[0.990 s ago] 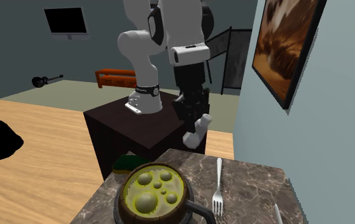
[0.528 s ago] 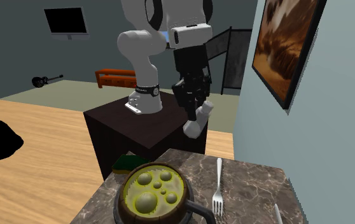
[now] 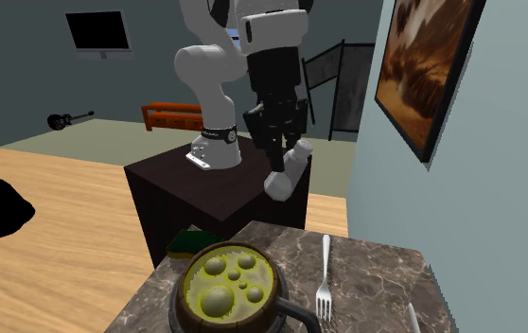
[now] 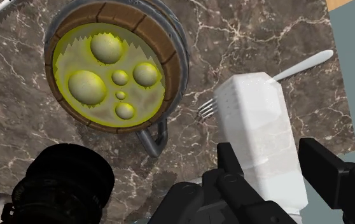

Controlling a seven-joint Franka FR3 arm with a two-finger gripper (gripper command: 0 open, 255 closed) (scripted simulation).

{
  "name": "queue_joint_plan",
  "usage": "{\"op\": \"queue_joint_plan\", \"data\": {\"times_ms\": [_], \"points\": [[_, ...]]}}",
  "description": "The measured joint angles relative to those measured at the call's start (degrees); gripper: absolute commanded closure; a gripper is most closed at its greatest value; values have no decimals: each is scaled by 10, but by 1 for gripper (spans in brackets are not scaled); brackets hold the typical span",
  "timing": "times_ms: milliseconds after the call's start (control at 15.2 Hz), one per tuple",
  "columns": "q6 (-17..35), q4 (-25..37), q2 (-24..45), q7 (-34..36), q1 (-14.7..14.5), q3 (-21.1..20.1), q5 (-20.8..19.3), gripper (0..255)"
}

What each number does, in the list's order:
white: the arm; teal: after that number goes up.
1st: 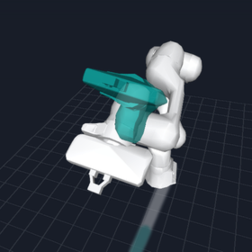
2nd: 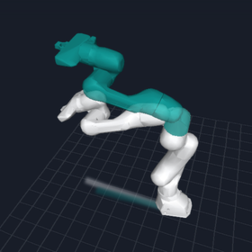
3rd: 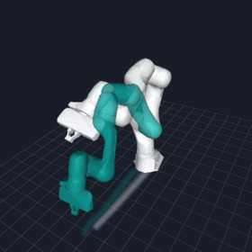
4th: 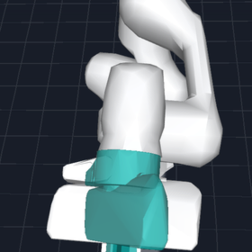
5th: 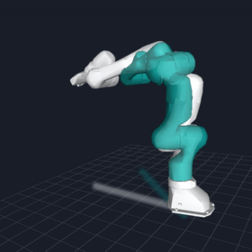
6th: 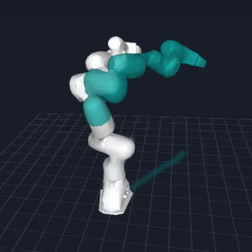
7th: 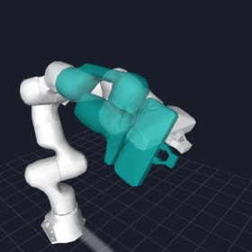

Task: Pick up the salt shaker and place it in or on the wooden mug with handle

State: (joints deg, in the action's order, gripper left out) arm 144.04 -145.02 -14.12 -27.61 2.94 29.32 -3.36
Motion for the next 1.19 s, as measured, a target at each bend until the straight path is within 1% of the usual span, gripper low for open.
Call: {"op": "queue_joint_plan", "data": {"times_ms": [198,396,594,660,1188], "points": [[-16,43,31,-60,1,37,29,255],[-30,94,77,-123,-1,69,72,255],[-55,157,133,-193,6,97,128,255],[-57,168,146,-208,8,101,142,255],[-14,161,202,-271,18,96,213,255]]}}
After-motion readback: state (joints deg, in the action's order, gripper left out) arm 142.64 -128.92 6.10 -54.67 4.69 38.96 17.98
